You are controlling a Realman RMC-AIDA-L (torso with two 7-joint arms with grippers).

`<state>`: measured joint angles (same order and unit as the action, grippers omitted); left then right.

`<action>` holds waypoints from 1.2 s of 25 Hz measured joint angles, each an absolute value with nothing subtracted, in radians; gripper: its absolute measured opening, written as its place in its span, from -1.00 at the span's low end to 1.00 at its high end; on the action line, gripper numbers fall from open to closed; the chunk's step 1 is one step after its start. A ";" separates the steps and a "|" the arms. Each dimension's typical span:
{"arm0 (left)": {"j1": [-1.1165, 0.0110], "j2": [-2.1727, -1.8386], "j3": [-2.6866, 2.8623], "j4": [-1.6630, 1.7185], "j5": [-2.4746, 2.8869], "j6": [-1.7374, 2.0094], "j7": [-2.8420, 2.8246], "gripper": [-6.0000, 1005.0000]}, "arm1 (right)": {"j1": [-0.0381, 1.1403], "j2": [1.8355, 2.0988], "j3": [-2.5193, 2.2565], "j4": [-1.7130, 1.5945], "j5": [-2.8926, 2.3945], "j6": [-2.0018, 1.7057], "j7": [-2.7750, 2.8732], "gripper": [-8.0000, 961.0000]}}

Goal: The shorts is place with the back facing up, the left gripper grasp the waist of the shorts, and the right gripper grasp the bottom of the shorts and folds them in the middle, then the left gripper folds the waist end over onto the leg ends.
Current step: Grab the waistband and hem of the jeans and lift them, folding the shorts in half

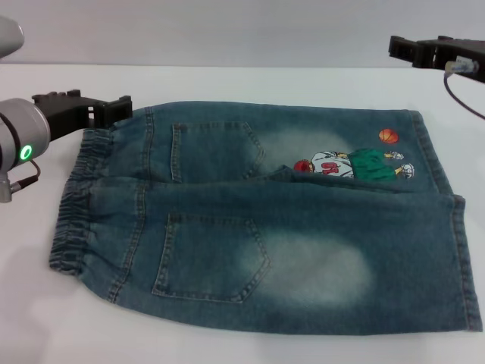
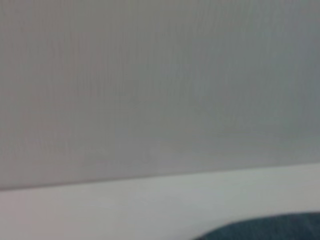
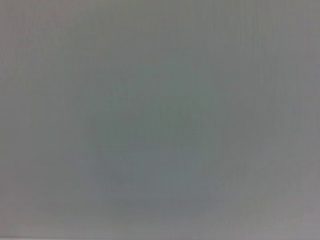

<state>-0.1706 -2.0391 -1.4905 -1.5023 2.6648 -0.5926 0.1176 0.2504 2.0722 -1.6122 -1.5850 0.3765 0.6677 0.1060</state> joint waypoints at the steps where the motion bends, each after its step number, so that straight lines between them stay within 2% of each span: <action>1: -0.174 -2.046 -1.505 -1.511 2.664 -0.624 0.128 0.67 | 0.257 2.072 -1.599 -1.600 0.383 0.702 0.105 0.54; 3: -0.182 -2.055 -1.533 -1.529 2.662 -0.688 0.140 0.67 | 0.257 2.072 -1.589 -1.627 0.386 0.732 0.104 0.54; 12: -0.176 -2.053 -1.611 -1.597 2.654 -0.857 0.156 0.67 | 0.257 2.071 -1.498 -1.724 0.464 0.927 0.074 0.54; 30: -0.178 -2.054 -1.628 -1.608 2.655 -0.924 0.160 0.67 | 0.249 2.074 -1.482 -1.697 0.492 0.940 0.060 0.54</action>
<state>-0.1783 -2.0542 -1.6277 -1.6078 2.6546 -0.9239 0.1596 0.2489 2.0741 -1.4821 -1.6975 0.4919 0.9396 0.0602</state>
